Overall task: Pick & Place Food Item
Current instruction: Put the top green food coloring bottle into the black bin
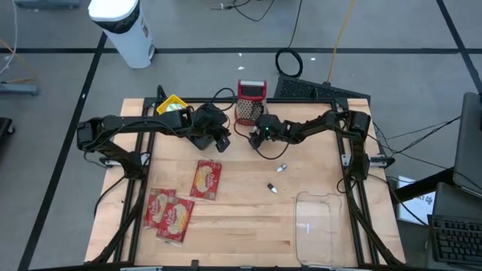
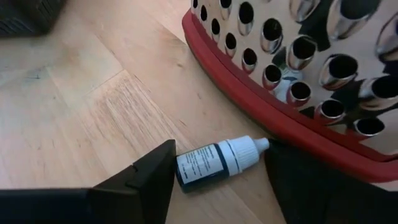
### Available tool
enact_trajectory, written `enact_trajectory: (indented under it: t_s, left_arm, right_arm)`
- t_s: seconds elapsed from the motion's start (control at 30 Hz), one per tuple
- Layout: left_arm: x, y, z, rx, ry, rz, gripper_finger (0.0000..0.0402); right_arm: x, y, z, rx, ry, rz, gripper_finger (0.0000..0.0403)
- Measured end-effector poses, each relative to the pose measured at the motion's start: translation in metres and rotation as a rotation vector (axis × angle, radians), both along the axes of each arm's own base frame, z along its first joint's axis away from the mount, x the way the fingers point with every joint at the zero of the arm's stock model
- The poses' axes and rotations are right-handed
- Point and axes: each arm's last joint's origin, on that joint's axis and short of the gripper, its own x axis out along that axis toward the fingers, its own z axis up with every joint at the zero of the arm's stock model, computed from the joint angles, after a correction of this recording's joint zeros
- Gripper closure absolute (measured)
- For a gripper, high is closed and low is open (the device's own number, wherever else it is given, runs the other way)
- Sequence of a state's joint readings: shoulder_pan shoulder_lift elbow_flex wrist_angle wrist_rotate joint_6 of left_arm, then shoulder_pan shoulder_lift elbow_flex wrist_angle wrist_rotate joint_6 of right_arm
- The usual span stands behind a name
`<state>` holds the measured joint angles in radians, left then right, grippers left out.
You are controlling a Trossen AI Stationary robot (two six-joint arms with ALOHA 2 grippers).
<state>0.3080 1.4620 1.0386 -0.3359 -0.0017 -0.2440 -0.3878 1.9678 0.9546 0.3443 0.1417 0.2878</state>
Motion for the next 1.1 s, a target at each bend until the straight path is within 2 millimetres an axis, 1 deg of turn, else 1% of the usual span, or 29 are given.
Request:
enact_trajectory:
  t_s: [0.27, 0.47, 0.87, 1.0, 1.1]
  left_arm:
    - [0.000, 0.000, 0.000, 0.003, 0.001, -0.003, 0.0323]
    - [0.000, 0.000, 0.000, 0.003, 0.001, -0.003, 0.0323]
    - [0.000, 0.000, 0.000, 0.002, 0.000, -0.002, 0.0323]
    - [0.000, 0.000, 0.000, 0.002, 0.000, -0.002, 0.0323]
    - [0.000, 0.000, 0.000, 0.002, 0.000, -0.002, 0.0323]
  right_arm:
    - [-0.002, 0.002, -0.003, 0.009, 0.037, 0.018, 0.0173]
    - [-0.004, 0.003, -0.005, 0.025, 0.061, 0.016, 0.0189]
    - [-0.002, 0.013, -0.007, 0.029, 0.088, 0.037, 0.0191]
    - [-0.001, 0.014, -0.007, 0.025, 0.090, 0.039, 0.0207]
    - [-0.001, 0.014, -0.007, 0.027, 0.090, 0.041, 0.0239]
